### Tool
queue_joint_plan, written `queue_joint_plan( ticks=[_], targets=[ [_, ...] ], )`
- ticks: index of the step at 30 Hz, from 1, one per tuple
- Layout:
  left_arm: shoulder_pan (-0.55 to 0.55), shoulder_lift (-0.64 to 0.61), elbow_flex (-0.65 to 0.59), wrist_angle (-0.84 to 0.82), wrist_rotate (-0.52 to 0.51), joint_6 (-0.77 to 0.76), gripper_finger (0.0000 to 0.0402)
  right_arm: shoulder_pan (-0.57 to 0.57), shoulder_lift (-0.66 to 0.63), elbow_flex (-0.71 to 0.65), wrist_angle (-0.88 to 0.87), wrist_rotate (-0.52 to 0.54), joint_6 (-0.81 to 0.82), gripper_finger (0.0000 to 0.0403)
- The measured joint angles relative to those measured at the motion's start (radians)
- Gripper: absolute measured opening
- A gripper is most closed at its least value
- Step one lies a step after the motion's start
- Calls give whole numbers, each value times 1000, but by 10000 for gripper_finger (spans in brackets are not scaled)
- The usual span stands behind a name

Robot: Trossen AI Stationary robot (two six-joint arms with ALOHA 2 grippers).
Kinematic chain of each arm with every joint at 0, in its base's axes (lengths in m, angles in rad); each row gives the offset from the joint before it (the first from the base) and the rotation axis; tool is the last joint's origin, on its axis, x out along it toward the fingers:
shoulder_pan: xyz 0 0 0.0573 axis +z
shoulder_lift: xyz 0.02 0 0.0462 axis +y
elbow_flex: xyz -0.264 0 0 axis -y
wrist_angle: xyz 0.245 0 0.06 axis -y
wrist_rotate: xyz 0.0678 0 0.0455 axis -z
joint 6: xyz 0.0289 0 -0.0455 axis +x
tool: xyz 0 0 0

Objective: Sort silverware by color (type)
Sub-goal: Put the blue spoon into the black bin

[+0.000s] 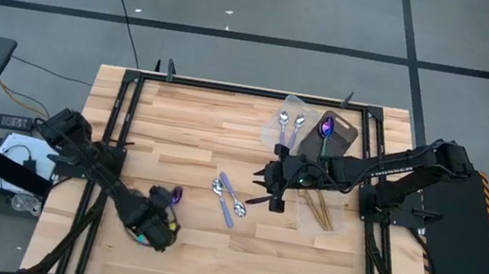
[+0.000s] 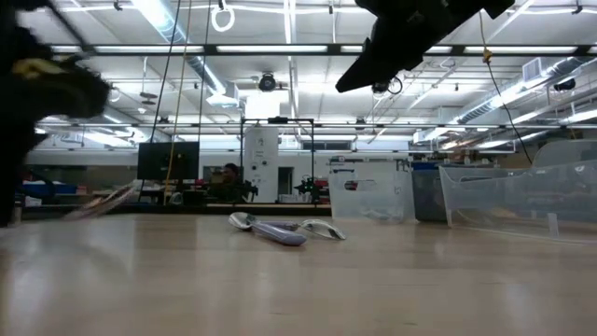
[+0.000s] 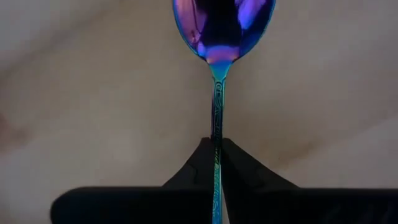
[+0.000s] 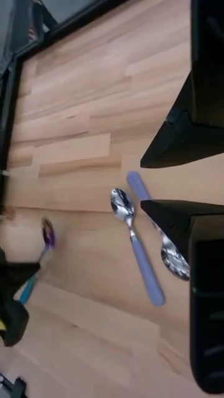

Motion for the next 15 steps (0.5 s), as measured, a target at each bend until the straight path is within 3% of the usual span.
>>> queue_joint_plan(
  ticks=[8, 15],
  targets=[
    [37, -3, 95, -38, -268, 169, 16, 5, 0, -36, 15, -33, 125, 103],
    [98, -5, 122, -14, -479, 419, 16, 5, 0, -50, 52, 58, 200, 103]
  ],
)
